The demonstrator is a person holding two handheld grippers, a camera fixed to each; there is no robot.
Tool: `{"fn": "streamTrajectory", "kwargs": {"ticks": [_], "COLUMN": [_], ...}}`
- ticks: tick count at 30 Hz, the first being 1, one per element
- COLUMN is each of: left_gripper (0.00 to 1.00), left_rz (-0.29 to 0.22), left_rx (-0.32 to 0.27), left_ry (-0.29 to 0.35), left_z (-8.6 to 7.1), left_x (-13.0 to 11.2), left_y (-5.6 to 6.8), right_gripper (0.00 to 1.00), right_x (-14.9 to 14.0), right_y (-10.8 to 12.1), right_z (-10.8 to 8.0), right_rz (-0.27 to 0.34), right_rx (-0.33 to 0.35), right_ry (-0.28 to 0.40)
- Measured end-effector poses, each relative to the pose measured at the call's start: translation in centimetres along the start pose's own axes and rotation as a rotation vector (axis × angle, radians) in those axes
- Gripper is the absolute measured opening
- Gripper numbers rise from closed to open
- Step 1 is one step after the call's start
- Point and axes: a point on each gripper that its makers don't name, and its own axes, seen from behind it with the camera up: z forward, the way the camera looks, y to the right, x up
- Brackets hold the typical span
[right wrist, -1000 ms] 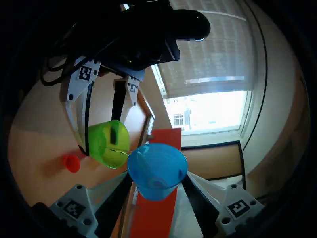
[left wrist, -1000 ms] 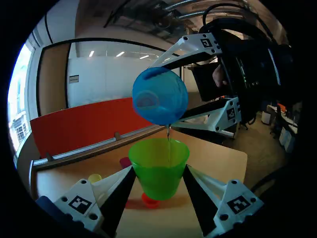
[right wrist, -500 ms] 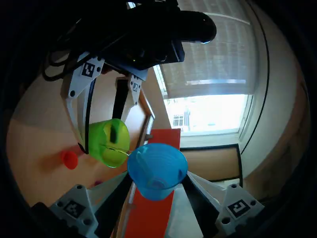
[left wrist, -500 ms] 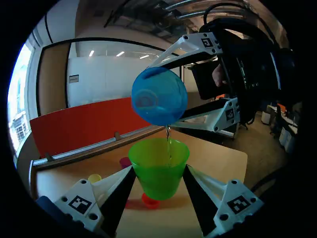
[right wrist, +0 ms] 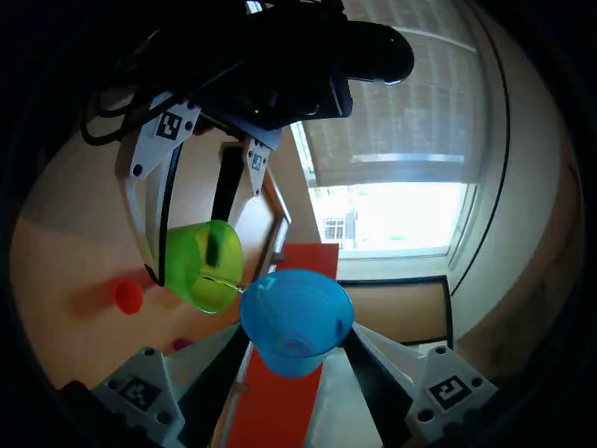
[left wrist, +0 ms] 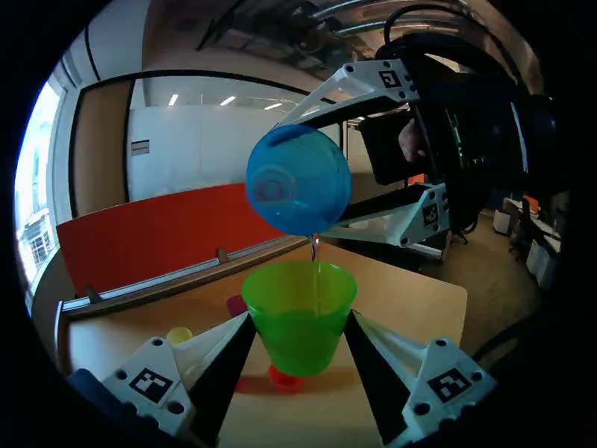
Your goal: Pour water
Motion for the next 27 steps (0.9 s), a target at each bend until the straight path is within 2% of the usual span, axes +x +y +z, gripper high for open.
{"fn": "streamTrajectory", "kwargs": {"ticks": [27], "left_gripper": [0.81], "left_rz": [-0.001], "left_rx": [0.002], "left_ry": [-0.001], "left_z": [0.25], "left_x": [-0.06], "left_y": [-0.19], "right_gripper": [0.88], "right_x": [0.22], "right_y": [-0.1], "right_z": [-0.63], "right_rz": [-0.089], "right_rx": [-0.003], "right_ry": [-0.003]}}
